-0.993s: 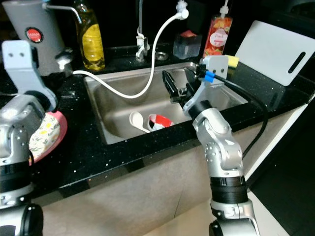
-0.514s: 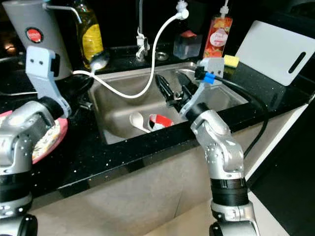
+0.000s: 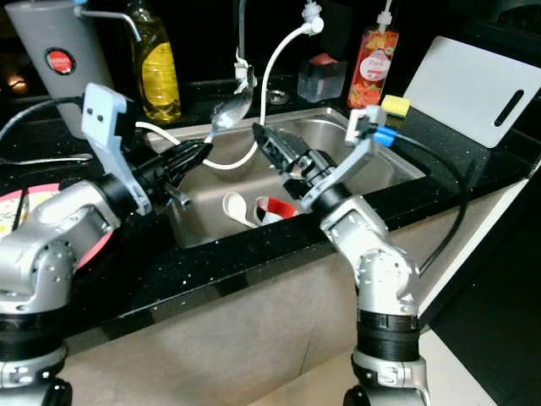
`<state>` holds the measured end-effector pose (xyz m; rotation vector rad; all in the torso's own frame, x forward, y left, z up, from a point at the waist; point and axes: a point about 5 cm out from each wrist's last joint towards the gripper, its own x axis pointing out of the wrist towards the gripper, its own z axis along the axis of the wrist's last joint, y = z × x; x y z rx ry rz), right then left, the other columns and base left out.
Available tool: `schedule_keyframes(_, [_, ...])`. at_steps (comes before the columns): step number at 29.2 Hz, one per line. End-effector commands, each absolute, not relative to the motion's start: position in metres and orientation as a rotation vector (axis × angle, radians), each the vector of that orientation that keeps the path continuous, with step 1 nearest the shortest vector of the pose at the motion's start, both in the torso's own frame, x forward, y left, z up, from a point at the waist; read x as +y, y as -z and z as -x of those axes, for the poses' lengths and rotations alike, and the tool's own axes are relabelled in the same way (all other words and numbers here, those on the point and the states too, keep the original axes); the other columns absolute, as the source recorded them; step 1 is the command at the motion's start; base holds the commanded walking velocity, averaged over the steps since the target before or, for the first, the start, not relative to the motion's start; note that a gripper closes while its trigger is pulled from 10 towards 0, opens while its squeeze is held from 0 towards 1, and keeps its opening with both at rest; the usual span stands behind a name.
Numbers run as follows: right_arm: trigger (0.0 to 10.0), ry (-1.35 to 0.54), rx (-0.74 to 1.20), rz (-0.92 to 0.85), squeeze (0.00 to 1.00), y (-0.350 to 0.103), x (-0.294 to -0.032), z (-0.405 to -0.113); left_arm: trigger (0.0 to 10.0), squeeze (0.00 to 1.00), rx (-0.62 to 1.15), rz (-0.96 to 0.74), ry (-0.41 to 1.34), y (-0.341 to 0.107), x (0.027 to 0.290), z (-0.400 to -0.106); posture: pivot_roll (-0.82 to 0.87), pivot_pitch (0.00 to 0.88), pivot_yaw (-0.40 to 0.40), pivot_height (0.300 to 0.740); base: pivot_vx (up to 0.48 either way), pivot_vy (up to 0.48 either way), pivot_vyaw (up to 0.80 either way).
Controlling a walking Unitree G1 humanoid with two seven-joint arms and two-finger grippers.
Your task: Kitchen organization
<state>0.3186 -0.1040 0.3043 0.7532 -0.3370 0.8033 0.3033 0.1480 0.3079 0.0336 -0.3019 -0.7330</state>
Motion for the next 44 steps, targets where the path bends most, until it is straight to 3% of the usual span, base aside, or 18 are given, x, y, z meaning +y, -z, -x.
schedule_keyframes(1, [10.0,-0.836,-0.342,-0.814,0.00,-0.310,-0.105,-0.317,10.0,0.00,-0.309,-0.040,0.786,-0.306,0.139,-0.298,-0.09,0.095,-0.036,0.740,0.000,0.000,0.00])
schedule_keyframes(9, [10.0,-0.873,-0.302,-0.905,0.00,-0.310,-0.102,-0.316,10.0,0.00,-0.343,-0.005,0.884,-0.310,0.129,-0.287,-0.09,0.098,-0.043,0.740,0.000,0.000,0.00])
schedule_keyframes(29, [10.0,-0.859,-0.245,-0.935,0.00,-0.309,-0.100,-0.318,10.0,0.00,-0.323,-0.022,0.952,-0.302,0.117,-0.281,-0.11,0.100,-0.048,0.740,0.000,0.000,0.00])
schedule_keyframes(30, [8.7,-0.862,-0.243,-0.935,0.00,-0.309,-0.100,-0.318,10.0,0.00,-0.321,-0.022,0.953,-0.302,0.117,-0.281,-0.10,0.100,-0.048,0.740,0.000,0.000,0.00])
schedule_keyframes(31, [8.7,-0.864,-0.242,-0.936,0.00,-0.309,-0.100,-0.317,10.0,0.00,-0.321,-0.022,0.953,-0.301,0.117,-0.281,-0.10,0.100,-0.048,0.740,0.000,0.000,0.00])
schedule_keyframes(32, [5.4,-0.864,-0.241,-0.936,0.00,-0.309,-0.100,-0.317,10.0,0.00,-0.319,-0.023,0.953,-0.301,0.117,-0.282,-0.10,0.100,-0.048,0.740,0.000,0.000,0.00])
schedule_keyframes(34, [5.4,-0.864,-0.241,-0.936,0.00,-0.309,-0.100,-0.317,10.0,0.00,-0.319,-0.023,0.953,-0.301,0.117,-0.282,-0.10,0.100,-0.048,0.740,0.000,0.000,0.00])
schedule_keyframes(36, [2.8,-0.874,-0.239,-0.938,0.00,-0.309,-0.098,-0.316,10.0,0.00,-0.311,-0.032,0.946,-0.299,0.118,-0.284,-0.11,0.099,-0.048,0.740,0.000,0.000,0.00])
schedule_keyframes(37, [2.8,-0.874,-0.239,-0.938,0.00,-0.309,-0.098,-0.316,10.0,0.00,-0.311,-0.032,0.946,-0.299,0.118,-0.284,-0.11,0.099,-0.048,0.740,0.000,0.000,0.00])
schedule_keyframes(38, [0.6,-0.882,-0.237,-0.940,0.00,-0.310,-0.097,-0.315,10.0,0.00,-0.312,-0.035,0.948,-0.299,0.117,-0.284,-0.11,0.099,-0.047,0.740,0.000,0.000,0.00])
schedule_keyframes(39, [0.0,-0.885,-0.236,-0.941,0.00,-0.310,-0.096,-0.314,10.0,0.00,-0.314,-0.035,0.950,-0.299,0.117,-0.284,-0.11,0.099,-0.047,0.740,0.000,0.000,0.00])
schedule_keyframes(44, [0.0,-0.897,-0.235,-0.944,0.00,-0.310,-0.095,-0.313,10.0,0.00,-0.314,-0.038,0.953,-0.299,0.117,-0.284,-0.11,0.093,-0.045,0.740,0.000,0.000,0.00])
